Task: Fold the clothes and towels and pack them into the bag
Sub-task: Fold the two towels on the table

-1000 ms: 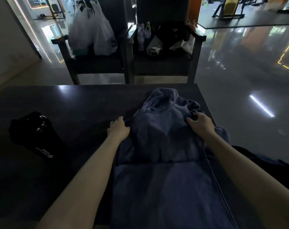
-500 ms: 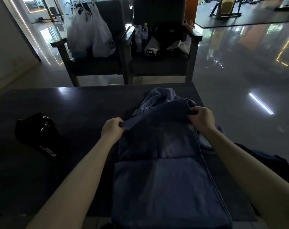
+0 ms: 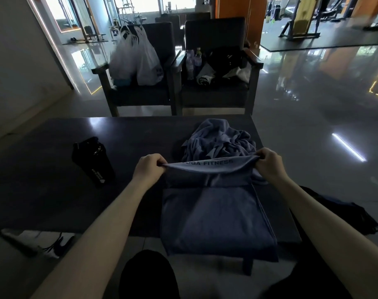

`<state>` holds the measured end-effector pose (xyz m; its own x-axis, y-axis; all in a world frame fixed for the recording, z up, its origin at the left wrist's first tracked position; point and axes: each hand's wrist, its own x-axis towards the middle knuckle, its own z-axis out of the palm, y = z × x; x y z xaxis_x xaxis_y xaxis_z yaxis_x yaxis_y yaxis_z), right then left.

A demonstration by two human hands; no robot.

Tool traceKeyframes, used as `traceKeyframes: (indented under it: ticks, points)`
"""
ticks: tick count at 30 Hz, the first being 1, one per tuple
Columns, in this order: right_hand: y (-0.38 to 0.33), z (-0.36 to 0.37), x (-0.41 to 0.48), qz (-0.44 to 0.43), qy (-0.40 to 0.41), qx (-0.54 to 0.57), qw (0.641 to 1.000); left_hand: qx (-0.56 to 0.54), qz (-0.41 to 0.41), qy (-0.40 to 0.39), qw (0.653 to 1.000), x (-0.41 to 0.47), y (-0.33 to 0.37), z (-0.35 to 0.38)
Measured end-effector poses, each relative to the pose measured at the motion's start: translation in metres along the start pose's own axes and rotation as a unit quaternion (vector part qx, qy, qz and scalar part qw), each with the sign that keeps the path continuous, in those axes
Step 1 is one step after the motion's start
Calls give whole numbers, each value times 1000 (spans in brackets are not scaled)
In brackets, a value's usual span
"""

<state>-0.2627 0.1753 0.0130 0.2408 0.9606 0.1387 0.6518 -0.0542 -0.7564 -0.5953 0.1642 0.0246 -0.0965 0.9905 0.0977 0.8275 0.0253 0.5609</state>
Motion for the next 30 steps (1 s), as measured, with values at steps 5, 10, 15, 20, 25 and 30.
traceKeyframes:
  ticks: [5,10,15,20,25,30]
  points:
    - [11,-18,-35,10,-34,59,998,-6,26,-23,999,-38,2,-18]
    - [38,-27,-59,16,-61,49,997,21,46,-118,992,-64,-3,-28]
    - [58,-29,-84,-18,-88,-24,996,75,53,-204,975,-85,-4,-27]
    - [66,-26,-102,-20,-142,-82,986,119,51,-240,962,-97,-7,-18]
    - [65,-20,-111,-25,-177,-121,976,145,51,-271,950,-106,-14,-6]
    - [66,-14,-111,4,-188,-119,975,155,33,-310,937,-111,-20,6]
